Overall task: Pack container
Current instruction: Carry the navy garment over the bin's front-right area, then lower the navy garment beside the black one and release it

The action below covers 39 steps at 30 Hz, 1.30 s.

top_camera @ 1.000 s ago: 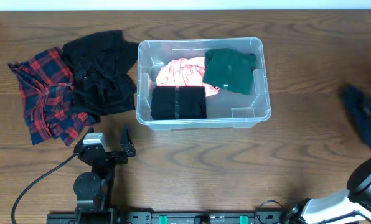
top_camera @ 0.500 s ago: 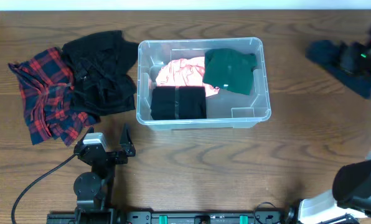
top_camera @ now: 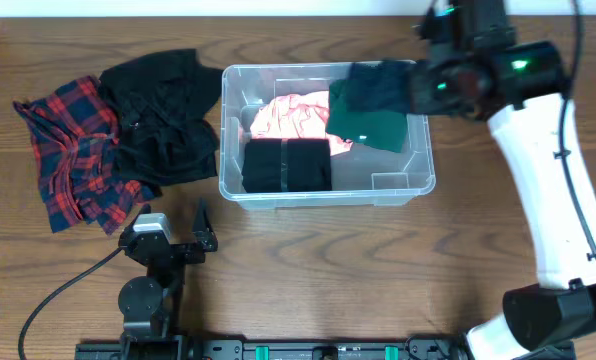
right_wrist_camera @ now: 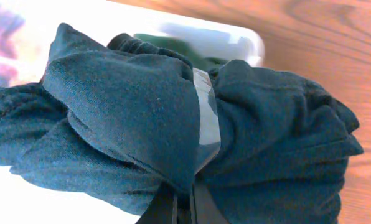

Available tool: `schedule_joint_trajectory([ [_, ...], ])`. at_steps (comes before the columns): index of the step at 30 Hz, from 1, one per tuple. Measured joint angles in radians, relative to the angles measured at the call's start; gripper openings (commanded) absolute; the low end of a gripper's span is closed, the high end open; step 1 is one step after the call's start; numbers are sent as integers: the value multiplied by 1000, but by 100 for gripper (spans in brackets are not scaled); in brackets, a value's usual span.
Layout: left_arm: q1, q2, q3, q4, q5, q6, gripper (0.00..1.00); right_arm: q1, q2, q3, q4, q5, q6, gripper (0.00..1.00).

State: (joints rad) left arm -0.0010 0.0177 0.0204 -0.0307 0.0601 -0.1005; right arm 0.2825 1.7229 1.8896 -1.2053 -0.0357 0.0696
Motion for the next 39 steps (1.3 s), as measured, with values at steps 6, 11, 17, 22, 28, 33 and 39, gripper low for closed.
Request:
schedule_joint_trajectory([
  [6, 0, 0, 0, 0, 0, 0, 98, 165, 0, 0, -36, 81, 71, 1],
  [11, 0, 0, 0, 0, 0, 0, 98, 247, -4, -17, -34, 177, 134, 1],
  [17, 0, 0, 0, 0, 0, 0, 98, 253, -13, -146, 38, 235, 164, 1],
  [22, 0, 0, 0, 0, 0, 0, 98, 253, -13, -281, 112, 246, 170, 1],
  [28, 0, 0, 0, 0, 0, 0, 98, 253, -13, -388, 185, 250, 175, 1],
  [33, 0, 0, 0, 0, 0, 0, 98, 253, -13, -452, 248, 250, 175, 1],
  [39, 0, 0, 0, 0, 0, 0, 98, 253, -13, -499, 279, 250, 185, 37],
])
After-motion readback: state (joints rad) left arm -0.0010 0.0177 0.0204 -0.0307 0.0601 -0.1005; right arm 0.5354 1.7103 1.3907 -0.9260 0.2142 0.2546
